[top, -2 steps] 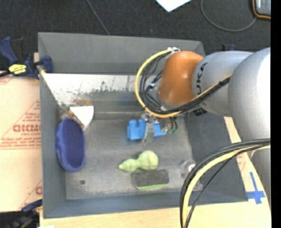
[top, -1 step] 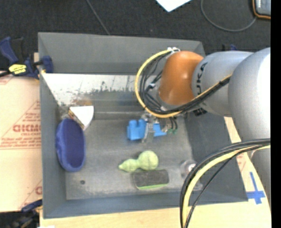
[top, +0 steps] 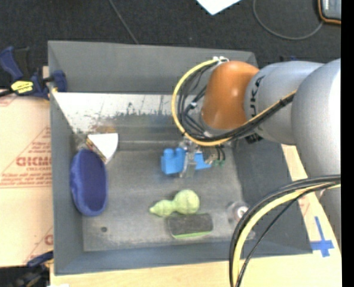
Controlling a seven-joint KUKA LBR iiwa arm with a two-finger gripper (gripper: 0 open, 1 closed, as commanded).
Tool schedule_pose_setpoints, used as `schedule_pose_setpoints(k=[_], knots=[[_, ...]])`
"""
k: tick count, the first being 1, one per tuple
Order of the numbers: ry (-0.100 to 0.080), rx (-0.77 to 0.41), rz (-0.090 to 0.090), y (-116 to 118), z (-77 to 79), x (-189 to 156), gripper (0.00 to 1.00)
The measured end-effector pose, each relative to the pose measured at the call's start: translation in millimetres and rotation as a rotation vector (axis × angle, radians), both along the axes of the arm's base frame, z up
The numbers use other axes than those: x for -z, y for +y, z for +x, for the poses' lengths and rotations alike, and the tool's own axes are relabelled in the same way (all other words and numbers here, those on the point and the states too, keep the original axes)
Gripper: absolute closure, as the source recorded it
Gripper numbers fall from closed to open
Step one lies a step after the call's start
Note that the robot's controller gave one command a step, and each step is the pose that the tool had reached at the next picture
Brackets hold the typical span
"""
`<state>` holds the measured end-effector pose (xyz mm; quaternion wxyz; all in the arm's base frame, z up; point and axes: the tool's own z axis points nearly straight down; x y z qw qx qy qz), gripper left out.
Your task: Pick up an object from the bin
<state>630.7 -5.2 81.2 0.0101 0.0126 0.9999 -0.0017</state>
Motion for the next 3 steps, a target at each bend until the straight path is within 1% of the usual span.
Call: schedule_pose_setpoints(k=[1,2,3], knots=[[0.01,0.0,0.0,0,-2.4,-36,1.0],[-0.002,0.0,0.0,-1,0.6,-67,1.0],[0.0,0.0,0.0,-1,0.1,-73,1.0]])
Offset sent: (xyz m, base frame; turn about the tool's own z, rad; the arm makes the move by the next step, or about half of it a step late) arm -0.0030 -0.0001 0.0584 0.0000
